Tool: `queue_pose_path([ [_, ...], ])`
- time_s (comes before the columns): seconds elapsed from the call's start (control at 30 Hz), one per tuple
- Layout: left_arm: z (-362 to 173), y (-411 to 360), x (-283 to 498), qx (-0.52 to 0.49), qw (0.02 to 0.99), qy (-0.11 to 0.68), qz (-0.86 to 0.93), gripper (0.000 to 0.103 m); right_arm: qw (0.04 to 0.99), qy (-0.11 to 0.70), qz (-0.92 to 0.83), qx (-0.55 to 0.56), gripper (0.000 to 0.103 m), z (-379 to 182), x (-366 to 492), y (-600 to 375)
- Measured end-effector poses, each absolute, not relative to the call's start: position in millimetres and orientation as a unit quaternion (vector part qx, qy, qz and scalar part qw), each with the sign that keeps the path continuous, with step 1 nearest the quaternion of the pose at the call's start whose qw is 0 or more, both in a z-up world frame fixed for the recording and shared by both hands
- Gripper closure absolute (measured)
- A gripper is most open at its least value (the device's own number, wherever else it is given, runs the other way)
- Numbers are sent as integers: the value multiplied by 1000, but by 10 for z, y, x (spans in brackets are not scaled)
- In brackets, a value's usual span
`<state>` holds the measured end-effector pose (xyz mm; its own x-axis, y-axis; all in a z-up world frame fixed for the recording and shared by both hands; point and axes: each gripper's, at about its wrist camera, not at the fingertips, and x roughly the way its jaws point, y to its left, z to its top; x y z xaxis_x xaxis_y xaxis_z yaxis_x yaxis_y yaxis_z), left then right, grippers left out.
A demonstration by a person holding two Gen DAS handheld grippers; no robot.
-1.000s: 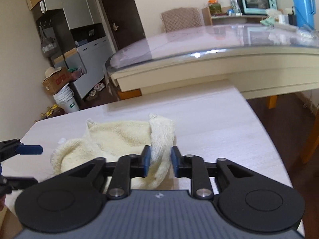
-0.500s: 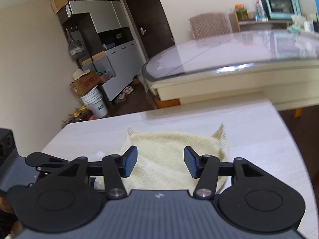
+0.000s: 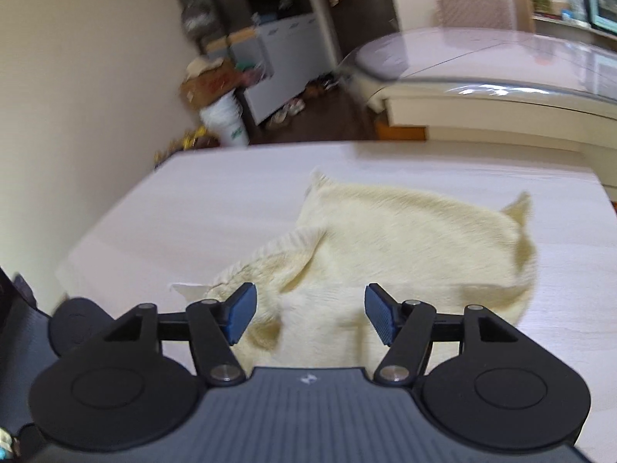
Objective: Fold towel
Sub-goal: 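Grasp a towel edge with the left gripper while the right gripper holds another edge, then spread the towel flat on the table with both grippers pulling apart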
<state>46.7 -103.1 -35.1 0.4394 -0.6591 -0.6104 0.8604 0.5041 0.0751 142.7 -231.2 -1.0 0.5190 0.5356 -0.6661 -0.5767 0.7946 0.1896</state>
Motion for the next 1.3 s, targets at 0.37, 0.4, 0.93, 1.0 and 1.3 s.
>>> queue_pose_path([
  [0.37, -250, -600, 382, 114, 849, 274, -437, 72, 883, 361, 289, -84, 96, -111, 1191, -2345],
  [0.4, -221, -529, 383, 104, 855, 270, -431, 64, 887, 356, 287, -67, 96, -98, 1167, -2424],
  [0.93, -174, -61, 1374, 63, 864, 353, -354, 46, 916, 319, 234, 72, 97, -13, 693, -3170],
  [1.0, -246, -28, 1321, 57, 859, 364, -356, 88, 917, 317, 226, 82, 97, -26, 671, -3223],
  [1.3, -202, 329, 892, 1, 900, 355, -251, 92, 911, 311, 231, 140, 97, -181, 671, -3259],
])
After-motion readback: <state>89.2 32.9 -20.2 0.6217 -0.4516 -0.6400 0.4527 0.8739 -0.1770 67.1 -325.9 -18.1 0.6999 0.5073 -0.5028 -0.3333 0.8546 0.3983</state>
